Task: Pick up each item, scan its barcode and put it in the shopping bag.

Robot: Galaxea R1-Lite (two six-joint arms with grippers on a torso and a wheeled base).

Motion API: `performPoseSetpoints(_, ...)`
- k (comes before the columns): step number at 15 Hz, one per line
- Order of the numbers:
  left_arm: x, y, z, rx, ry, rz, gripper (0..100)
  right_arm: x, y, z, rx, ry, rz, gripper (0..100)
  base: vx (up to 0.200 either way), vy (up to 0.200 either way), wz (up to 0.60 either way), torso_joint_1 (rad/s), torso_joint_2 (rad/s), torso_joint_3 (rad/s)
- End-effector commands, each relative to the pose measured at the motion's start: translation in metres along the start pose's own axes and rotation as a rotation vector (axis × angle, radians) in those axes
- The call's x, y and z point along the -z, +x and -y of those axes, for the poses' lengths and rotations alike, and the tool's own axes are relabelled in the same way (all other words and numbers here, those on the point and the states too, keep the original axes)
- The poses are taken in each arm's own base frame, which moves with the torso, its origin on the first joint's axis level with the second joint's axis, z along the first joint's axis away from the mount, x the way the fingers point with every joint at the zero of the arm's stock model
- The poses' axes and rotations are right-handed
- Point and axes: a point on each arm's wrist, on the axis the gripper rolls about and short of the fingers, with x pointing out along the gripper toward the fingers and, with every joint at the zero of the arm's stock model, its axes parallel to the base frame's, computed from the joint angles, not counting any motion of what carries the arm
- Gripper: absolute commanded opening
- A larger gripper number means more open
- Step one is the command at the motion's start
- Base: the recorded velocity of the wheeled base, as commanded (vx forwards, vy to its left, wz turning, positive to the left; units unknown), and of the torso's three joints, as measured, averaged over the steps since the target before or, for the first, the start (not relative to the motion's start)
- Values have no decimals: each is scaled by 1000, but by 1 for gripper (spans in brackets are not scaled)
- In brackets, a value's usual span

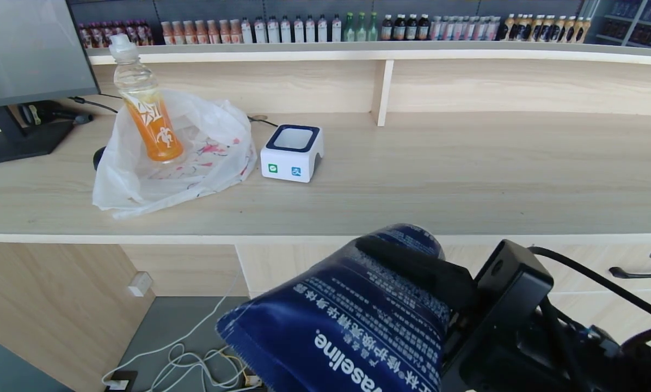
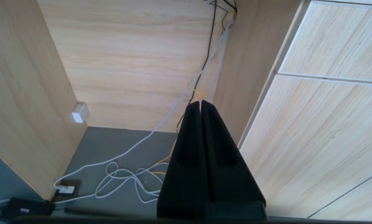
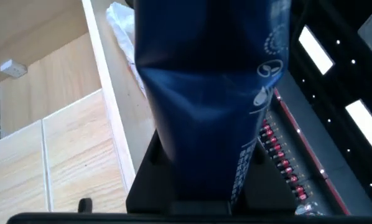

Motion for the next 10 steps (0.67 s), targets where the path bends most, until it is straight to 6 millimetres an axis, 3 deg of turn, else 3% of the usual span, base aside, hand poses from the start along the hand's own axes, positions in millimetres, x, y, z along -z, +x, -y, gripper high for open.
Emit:
performPoseSetpoints(1, 0, 0, 0, 0, 0, 0, 0, 0, -6, 15, 60, -134, -14, 0, 0, 0, 0, 0, 0, 0)
performPoseSetpoints(3, 0, 0, 0, 0, 0, 0, 0, -3, -15, 27, 107, -268, -55, 0, 0, 0, 0, 0, 0, 0)
performPoseSetpoints(6, 0, 0, 0, 0, 0, 0, 0, -1, -27, 36, 138, -335, -81, 0, 0, 0, 0, 0, 0, 0)
performPoseSetpoints(10, 0, 0, 0, 0, 0, 0, 0, -3, -24, 45, 169, -476, -90, 0, 0, 0, 0, 0, 0, 0)
